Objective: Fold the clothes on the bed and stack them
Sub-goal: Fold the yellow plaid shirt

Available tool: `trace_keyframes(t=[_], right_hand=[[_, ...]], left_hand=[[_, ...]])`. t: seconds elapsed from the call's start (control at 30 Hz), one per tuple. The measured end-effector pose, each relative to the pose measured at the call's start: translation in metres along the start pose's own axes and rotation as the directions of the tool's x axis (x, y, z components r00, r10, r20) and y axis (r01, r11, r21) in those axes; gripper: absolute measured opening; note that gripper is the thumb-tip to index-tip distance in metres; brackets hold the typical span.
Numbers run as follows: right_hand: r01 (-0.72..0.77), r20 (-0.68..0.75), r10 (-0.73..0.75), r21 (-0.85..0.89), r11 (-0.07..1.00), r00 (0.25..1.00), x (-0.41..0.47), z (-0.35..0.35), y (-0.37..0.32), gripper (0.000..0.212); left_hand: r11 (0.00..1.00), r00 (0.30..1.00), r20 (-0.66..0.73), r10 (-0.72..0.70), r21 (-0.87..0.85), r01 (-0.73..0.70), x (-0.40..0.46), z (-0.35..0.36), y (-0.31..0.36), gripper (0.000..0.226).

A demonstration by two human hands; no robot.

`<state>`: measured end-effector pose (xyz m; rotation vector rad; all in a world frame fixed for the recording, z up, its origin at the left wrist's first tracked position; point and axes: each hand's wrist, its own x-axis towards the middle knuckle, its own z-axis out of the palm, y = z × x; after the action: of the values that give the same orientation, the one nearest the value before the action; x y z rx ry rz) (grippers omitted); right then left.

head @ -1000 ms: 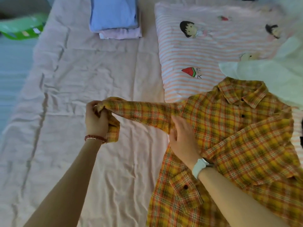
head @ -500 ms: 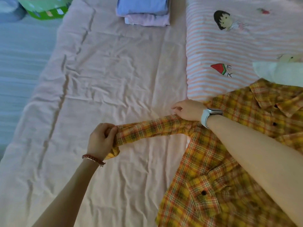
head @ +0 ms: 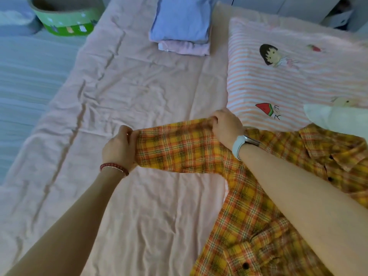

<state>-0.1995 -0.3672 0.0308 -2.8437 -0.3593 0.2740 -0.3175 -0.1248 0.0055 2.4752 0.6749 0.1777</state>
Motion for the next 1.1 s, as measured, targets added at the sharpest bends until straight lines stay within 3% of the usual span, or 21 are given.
trace_keyframes(t=[0.07, 0.13, 0.2, 0.23, 0.27, 0.3, 0.33, 0.37, 0.4, 0.43, 0.47, 0.5, 0.53, 0.57, 0.67, 0.73, 0.8, 0.87, 0.97, 1.03, 1.1], right_hand=[[-0.059, 0.086, 0.039, 0.241, 0.969, 0.995, -0.006, 0.004, -0.003, 0.039], [-0.073, 0.047, 0.059, 0.374, 0.925, 0.997, -0.027, 0.013, -0.007, 0.042], [-0.115, 0.048, 0.105, 0.528, 0.841, 0.993, -0.059, 0.027, -0.010, 0.033], [-0.188, 0.111, 0.152, 0.643, 0.742, 0.982, -0.079, 0.035, -0.010, 0.028], [-0.285, 0.194, 0.213, 0.743, 0.605, 0.958, -0.099, 0.042, -0.011, 0.025], [-0.375, 0.268, 0.284, 0.809, 0.453, 0.921, -0.120, 0.048, -0.009, 0.023], [-0.443, 0.326, 0.360, 0.839, 0.315, 0.874, -0.141, 0.055, -0.006, 0.021], [-0.492, 0.374, 0.425, 0.844, 0.211, 0.824, -0.160, 0.061, -0.003, 0.020], [-0.532, 0.415, 0.463, 0.833, 0.153, 0.783, -0.179, 0.067, -0.002, 0.020], [-0.568, 0.449, 0.476, 0.811, 0.138, 0.756, -0.196, 0.073, -0.002, 0.021], [-0.599, 0.475, 0.469, 0.785, 0.156, 0.745, -0.211, 0.079, -0.005, 0.024], [-0.615, 0.487, 0.450, 0.763, 0.199, 0.749, -0.223, 0.085, -0.010, 0.030], [-0.617, 0.486, 0.427, 0.745, 0.254, 0.763, -0.231, 0.090, -0.017, 0.036], [-0.610, 0.478, 0.405, 0.725, 0.319, 0.780, -0.236, 0.096, -0.025, 0.043], [-0.643, 0.437, 0.475, 0.578, 0.502, 0.764, -0.233, 0.117, -0.046, 0.064], [-0.748, 0.444, 0.607, 0.462, 0.477, 0.660, -0.224, 0.130, -0.050, 0.064], [-0.827, 0.464, 0.688, 0.380, 0.415, 0.558, -0.216, 0.135, -0.048, 0.041], [-0.752, 0.419, 0.635, 0.482, 0.451, 0.649, -0.215, 0.131, -0.044, 0.022], [-0.470, 0.266, 0.437, 0.749, 0.468, 0.859, -0.222, 0.099, -0.046, 0.028], [-0.299, 0.128, 0.362, 0.831, 0.469, 0.924, -0.228, 0.064, -0.039, 0.018], [-0.197, 0.047, 0.294, 0.840, 0.506, 0.955, -0.231, 0.026, -0.022, 0.022]], left_hand=[[0.995, 0.989, 0.139, -0.055, 0.088, 0.043, 0.006, -0.005, -0.002, 0.022], [0.994, 0.961, 0.264, -0.084, 0.094, 0.061, 0.003, -0.008, 0.001, 0.024], [0.987, 0.912, 0.404, -0.068, -0.106, 0.121, -0.013, -0.015, 0.009, 0.018], [0.930, 0.848, 0.527, -0.050, -0.285, 0.232, -0.025, -0.019, 0.013, 0.013], [0.811, 0.723, 0.691, 0.007, -0.427, 0.401, -0.039, -0.023, 0.016, 0.009], [0.668, 0.548, 0.827, 0.124, -0.477, 0.570, -0.052, -0.026, 0.016, 0.009], [0.600, 0.379, 0.894, 0.237, -0.442, 0.667, -0.065, -0.026, 0.015, 0.016], [0.602, 0.266, 0.917, 0.297, -0.396, 0.693, -0.076, -0.024, 0.014, 0.026], [0.628, 0.244, 0.930, 0.275, -0.366, 0.687, -0.085, -0.016, 0.012, 0.030], [0.673, 0.319, 0.932, 0.171, -0.347, 0.654, -0.092, -0.004, 0.008, 0.027], [0.733, 0.466, 0.885, -0.005, -0.314, 0.604, -0.098, 0.006, 0.005, 0.022], [0.811, 0.617, 0.770, -0.165, -0.250, 0.529, -0.103, 0.016, 0.000, 0.020], [0.855, 0.696, 0.673, -0.249, -0.184, 0.485, -0.107, 0.025, -0.004, 0.023], [0.846, 0.689, 0.664, -0.288, -0.161, 0.509, -0.111, 0.032, -0.009, 0.026], [0.682, 0.476, 0.808, -0.347, -0.131, 0.720, -0.133, 0.039, -0.018, 0.021], [0.644, 0.471, 0.804, -0.363, -0.149, 0.750, -0.144, 0.040, -0.021, 0.015], [0.665, 0.513, 0.772, -0.375, -0.162, 0.729, -0.150, 0.039, -0.022, 0.015], [0.686, 0.544, 0.757, -0.362, -0.179, 0.705, -0.153, 0.034, -0.022, 0.016], [0.765, 0.654, 0.699, -0.289, -0.242, 0.597, -0.147, 0.024, -0.015, 0.016], [0.833, 0.740, 0.646, -0.185, -0.296, 0.467, -0.139, 0.017, 0.001, 0.015], [0.896, 0.806, 0.591, -0.041, -0.336, 0.292, -0.131, 0.014, 0.028, 0.019]])
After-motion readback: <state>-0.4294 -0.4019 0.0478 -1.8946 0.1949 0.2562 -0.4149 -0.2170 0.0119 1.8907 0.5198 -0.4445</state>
